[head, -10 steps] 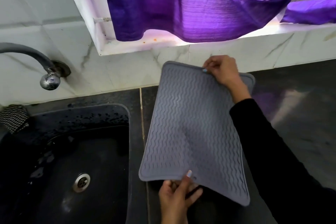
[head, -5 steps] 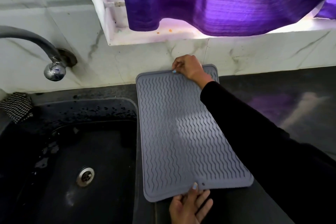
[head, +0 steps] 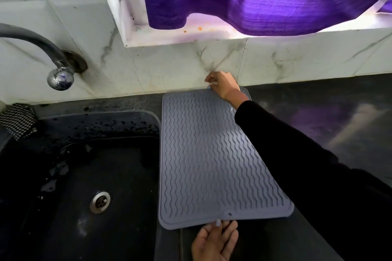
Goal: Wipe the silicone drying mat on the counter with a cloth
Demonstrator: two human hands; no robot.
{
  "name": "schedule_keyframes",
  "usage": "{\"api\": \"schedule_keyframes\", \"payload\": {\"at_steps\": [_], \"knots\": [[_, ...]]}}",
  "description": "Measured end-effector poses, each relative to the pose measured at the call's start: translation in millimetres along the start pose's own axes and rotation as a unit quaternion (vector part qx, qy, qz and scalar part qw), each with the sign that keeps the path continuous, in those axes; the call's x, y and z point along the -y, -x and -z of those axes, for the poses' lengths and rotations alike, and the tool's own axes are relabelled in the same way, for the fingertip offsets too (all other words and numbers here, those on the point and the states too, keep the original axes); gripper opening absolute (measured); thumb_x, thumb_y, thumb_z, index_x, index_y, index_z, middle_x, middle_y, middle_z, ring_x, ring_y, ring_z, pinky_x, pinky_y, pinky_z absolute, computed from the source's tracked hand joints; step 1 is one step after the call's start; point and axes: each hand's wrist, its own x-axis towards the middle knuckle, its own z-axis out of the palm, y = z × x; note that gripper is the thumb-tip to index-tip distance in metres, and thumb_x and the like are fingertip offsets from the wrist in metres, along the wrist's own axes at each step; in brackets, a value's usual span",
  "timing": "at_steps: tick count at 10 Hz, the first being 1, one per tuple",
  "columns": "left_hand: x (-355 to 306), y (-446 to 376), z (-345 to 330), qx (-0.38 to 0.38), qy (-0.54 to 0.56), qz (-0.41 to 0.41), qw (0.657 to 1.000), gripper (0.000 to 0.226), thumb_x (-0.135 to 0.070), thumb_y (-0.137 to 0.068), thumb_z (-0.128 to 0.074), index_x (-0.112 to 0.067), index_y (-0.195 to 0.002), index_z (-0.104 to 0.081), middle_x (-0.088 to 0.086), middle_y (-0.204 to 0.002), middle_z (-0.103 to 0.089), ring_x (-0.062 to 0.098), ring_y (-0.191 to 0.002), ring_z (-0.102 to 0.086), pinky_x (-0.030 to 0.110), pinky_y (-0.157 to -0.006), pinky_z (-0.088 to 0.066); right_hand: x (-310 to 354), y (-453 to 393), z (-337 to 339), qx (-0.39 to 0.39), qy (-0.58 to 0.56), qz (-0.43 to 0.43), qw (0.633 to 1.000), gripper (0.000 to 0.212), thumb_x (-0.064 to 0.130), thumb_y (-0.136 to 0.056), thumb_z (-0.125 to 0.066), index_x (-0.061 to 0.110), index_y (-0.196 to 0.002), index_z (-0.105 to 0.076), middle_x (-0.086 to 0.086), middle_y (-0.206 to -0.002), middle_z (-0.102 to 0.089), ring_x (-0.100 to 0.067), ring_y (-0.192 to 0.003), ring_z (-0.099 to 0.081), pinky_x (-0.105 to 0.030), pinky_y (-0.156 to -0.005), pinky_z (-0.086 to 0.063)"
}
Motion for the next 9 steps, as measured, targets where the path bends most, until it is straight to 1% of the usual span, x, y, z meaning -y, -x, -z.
{"api": "schedule_keyframes", "payload": {"at_steps": [1, 2, 3, 4, 5, 6, 7, 8, 9], "knots": [[2.9, 5.6, 6.9, 0.029, -0.023, -0.002, 0.999, 0.006, 0.004, -0.091, -0.049, 0.007, -0.089, -0.053, 0.026, -0.099, -0.06, 0.036, -0.079, -0.06, 0.029, -0.044, -0.053, -6.6, 27.7, 4.6, -0.015, 0.018, 0.013, 1.0, 0.028, 0.016, -0.086, -0.06, 0.018, -0.114, -0.063, -0.005, -0.113, -0.068, -0.023, -0.107, -0.061, -0.034, -0.094, -0.047], [2.1, 23.1, 11.8, 0.059, -0.088, -0.022, 0.994, 0.008, 0.004, -0.093, -0.045, 0.003, -0.086, -0.05, 0.025, -0.098, -0.059, 0.038, -0.09, -0.059, 0.035, -0.061, -0.051, -16.8, 80.1, 9.5, -0.029, 0.021, -0.005, 0.999, 0.028, 0.023, -0.088, -0.06, 0.018, -0.116, -0.061, -0.006, -0.114, -0.067, -0.025, -0.106, -0.061, -0.037, -0.094, -0.046], [6.8, 26.1, 16.3, 0.059, -0.176, -0.152, 0.971, 0.016, 0.007, -0.087, -0.053, -0.005, -0.09, -0.063, 0.007, -0.085, -0.073, 0.024, -0.085, -0.067, 0.023, -0.067, -0.054, -30.9, 149.5, 10.7, -0.037, 0.038, -0.031, 0.998, 0.029, 0.024, -0.089, -0.058, 0.021, -0.118, -0.059, -0.003, -0.111, -0.066, -0.021, -0.102, -0.06, -0.038, -0.095, -0.046], [0.1, 4.1, 33.5, 0.045, -0.424, -0.409, 0.807, 0.029, -0.012, -0.088, -0.058, -0.025, -0.114, -0.058, -0.02, -0.117, -0.061, -0.006, -0.111, -0.054, 0.009, -0.091, -0.041, -43.8, 218.1, 6.9, -0.033, 0.062, -0.034, 0.997, 0.036, 0.025, -0.091, -0.054, 0.019, -0.127, -0.053, -0.005, -0.134, -0.053, -0.023, -0.123, -0.049, -0.038, -0.102, -0.036], [-11.3, -28.7, 39.1, -0.002, -0.604, -0.527, 0.598, 0.05, -0.032, -0.095, -0.044, -0.023, -0.142, -0.03, -0.008, -0.152, -0.022, 0.009, -0.142, -0.015, 0.026, -0.116, -0.014, -50.9, 268.9, -4.3, -0.042, 0.099, -0.048, 0.993, 0.048, 0.044, -0.094, -0.04, 0.019, -0.134, -0.046, -0.008, -0.145, -0.041, -0.023, -0.137, -0.034, -0.04, -0.109, -0.028], [-14.6, -43.7, 30.8, -0.091, -0.689, -0.512, 0.505, 0.057, -0.036, -0.097, -0.034, -0.017, -0.147, -0.018, 0.007, -0.157, -0.006, 0.021, -0.145, -0.003, 0.035, -0.117, -0.007, -53.5, 296.5, -19.2, -0.045, 0.134, -0.058, 0.988, 0.069, 0.061, -0.092, -0.014, 0.017, -0.128, -0.053, -0.01, -0.139, -0.049, -0.026, -0.131, -0.044, -0.038, -0.107, -0.032], [-9.0, -47.1, 25.9, -0.129, -0.699, -0.537, 0.454, 0.053, -0.032, -0.092, -0.045, -0.011, -0.14, -0.037, 0.017, -0.152, -0.024, 0.031, -0.141, -0.022, 0.044, -0.115, -0.021, -53.3, 305.8, -25.4, -0.039, 0.127, -0.064, 0.989, 0.078, 0.062, -0.091, -0.003, 0.017, -0.127, -0.055, -0.01, -0.138, -0.051, -0.026, -0.13, -0.046, -0.033, -0.112, -0.022], [-12.4, -42.0, 18.8, -0.147, -0.718, -0.517, 0.442, 0.054, -0.035, -0.096, -0.033, -0.014, -0.144, -0.025, 0.012, -0.155, -0.017, 0.027, -0.143, -0.013, 0.039, -0.117, -0.012, -50.4, 302.4, -19.5, -0.079, 0.108, -0.052, 0.99, 0.083, 0.065, -0.088, 0.001, 0.016, -0.126, -0.055, -0.01, -0.139, -0.05, -0.025, -0.132, -0.043, -0.039, -0.11, -0.024], [-28.8, -37.2, 2.6, -0.153, -0.67, -0.596, 0.415, 0.051, -0.03, -0.091, -0.035, -0.005, -0.135, -0.042, 0.018, -0.138, -0.047, 0.032, -0.13, -0.042, 0.048, -0.108, -0.034, -37.0, 292.4, -1.9, -0.151, 0.058, -0.032, 0.986, 0.076, 0.061, -0.092, -0.006, 0.015, -0.122, -0.058, -0.009, -0.135, -0.053, -0.024, -0.129, -0.046, -0.039, -0.108, -0.028]]}}
